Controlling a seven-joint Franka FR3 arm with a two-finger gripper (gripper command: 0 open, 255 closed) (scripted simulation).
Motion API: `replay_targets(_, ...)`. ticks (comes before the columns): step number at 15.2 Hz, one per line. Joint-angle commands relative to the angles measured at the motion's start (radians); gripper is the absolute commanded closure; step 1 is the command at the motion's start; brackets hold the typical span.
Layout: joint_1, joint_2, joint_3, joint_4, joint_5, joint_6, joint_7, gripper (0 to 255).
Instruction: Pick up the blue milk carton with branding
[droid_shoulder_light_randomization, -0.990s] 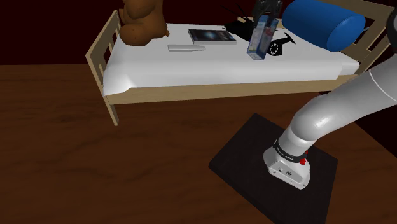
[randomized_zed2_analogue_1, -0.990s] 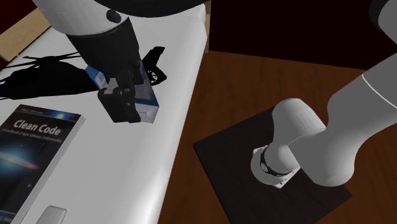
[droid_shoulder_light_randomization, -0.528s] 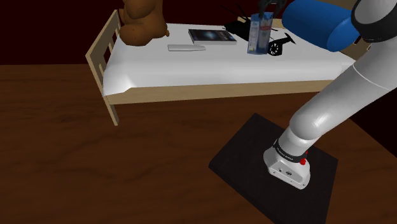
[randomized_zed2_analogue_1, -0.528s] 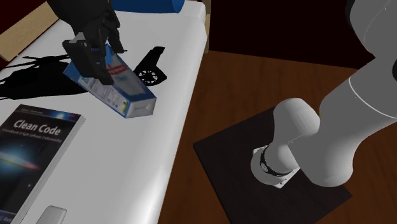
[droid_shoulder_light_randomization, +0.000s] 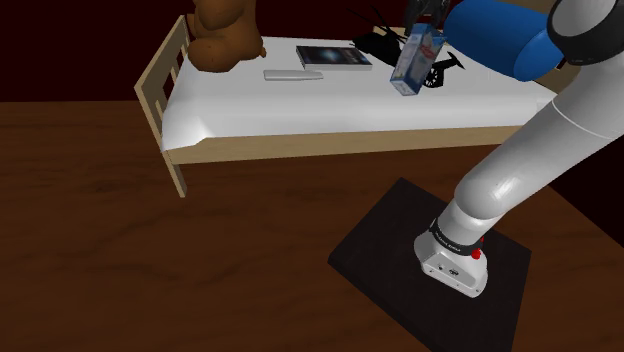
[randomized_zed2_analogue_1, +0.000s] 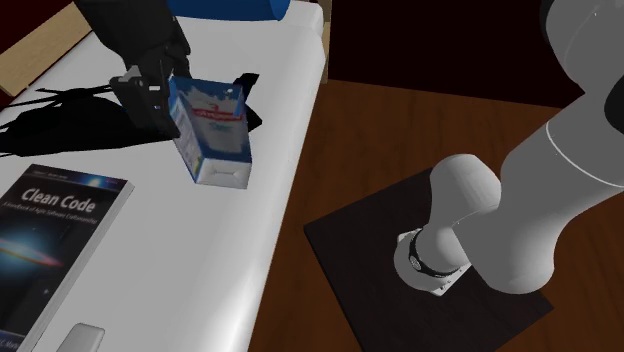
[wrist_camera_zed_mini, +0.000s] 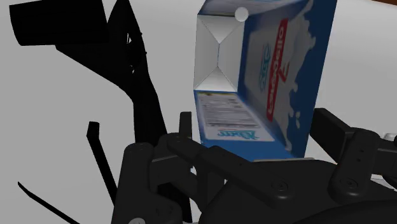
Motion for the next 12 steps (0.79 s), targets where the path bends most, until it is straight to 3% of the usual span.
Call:
replay_targets(1,0.000,-0.008,0.001,-0.030,-0.003,0.023,0.003,0)
replay_targets(2,0.000,-0.008,0.001,-0.030,-0.003,0.023,0.003,0)
replay_targets(3,0.000,-0.007,0.001,-0.028,-0.002,0.022,0.002,255)
replay_targets(12,0.000,-0.008,0.001,-0.030,-0.003,0.023,0.003,255)
